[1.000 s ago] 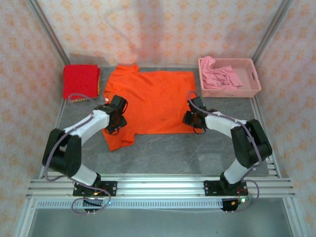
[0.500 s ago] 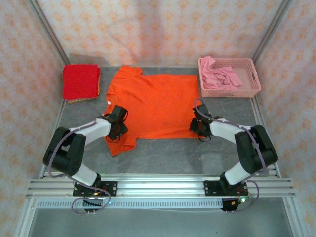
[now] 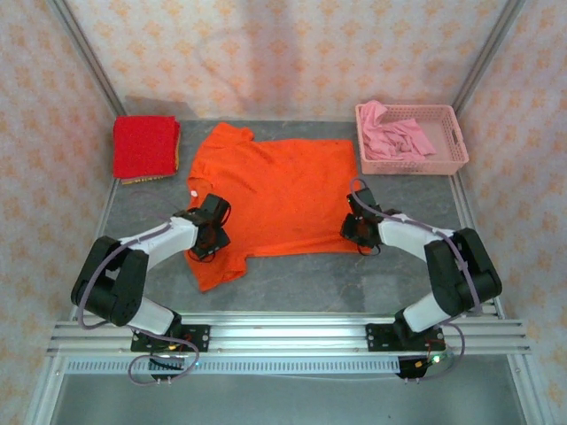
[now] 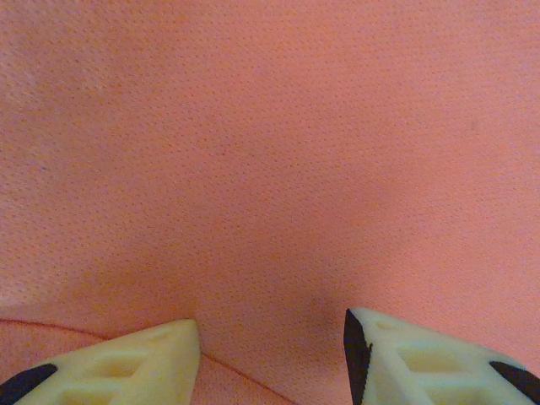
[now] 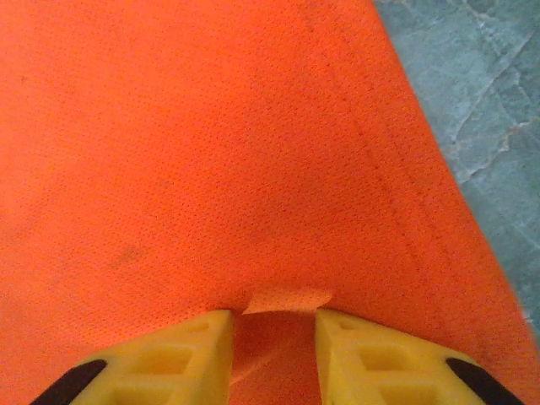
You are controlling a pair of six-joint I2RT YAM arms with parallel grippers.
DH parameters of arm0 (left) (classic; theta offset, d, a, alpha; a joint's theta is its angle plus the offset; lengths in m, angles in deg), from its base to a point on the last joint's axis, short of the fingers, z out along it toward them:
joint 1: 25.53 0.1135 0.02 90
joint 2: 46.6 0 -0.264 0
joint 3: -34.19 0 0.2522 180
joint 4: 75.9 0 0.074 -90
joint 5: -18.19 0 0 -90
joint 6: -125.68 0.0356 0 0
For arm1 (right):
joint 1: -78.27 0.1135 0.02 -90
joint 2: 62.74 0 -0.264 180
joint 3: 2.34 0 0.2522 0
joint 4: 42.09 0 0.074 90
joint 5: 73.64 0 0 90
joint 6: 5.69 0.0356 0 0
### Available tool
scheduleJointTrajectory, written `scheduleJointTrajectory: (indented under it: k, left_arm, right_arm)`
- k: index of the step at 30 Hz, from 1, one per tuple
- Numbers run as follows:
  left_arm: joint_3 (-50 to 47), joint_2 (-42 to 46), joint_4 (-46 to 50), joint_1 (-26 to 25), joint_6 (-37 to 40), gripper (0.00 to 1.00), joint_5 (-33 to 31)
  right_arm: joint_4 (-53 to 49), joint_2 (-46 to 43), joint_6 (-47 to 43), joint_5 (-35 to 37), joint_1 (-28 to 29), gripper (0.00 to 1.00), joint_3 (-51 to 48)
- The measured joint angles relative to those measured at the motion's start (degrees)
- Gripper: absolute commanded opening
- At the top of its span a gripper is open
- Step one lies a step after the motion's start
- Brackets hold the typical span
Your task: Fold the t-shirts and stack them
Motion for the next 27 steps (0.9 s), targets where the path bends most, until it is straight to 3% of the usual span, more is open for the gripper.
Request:
scheduleJointTrajectory:
  k: [2, 6, 10, 18, 27]
  left_arm:
    - [0.3, 0.6, 1.7, 0.0, 0.3, 0.61, -0.2]
    - [0.3, 6.6, 7.4, 0.0, 0.4, 0.78, -1.6]
    - [0.2, 16.9, 13.6, 0.0, 0.0, 0.80, -3.3]
    - [-8.9, 33.0, 19.7, 0.0, -4.5, 0.73, 0.3]
    - [-15.5, 33.6, 17.0, 0.0, -11.7, 0.54, 5.9]
  right_arm:
    - [-1.2, -1.4, -0.2, -0.7, 0.0, 0.57, 0.0]
    - [-3.5, -10.1, -0.1, -1.2, 0.0, 0.65, 0.0]
    - [-3.7, -19.8, 0.4, -1.3, 0.0, 0.69, -0.7]
    - [-7.0, -23.6, 0.2, -2.3, 0.0, 0.71, -1.7]
    - [-7.5, -21.6, -0.1, -3.4, 0.0, 0.71, -1.7]
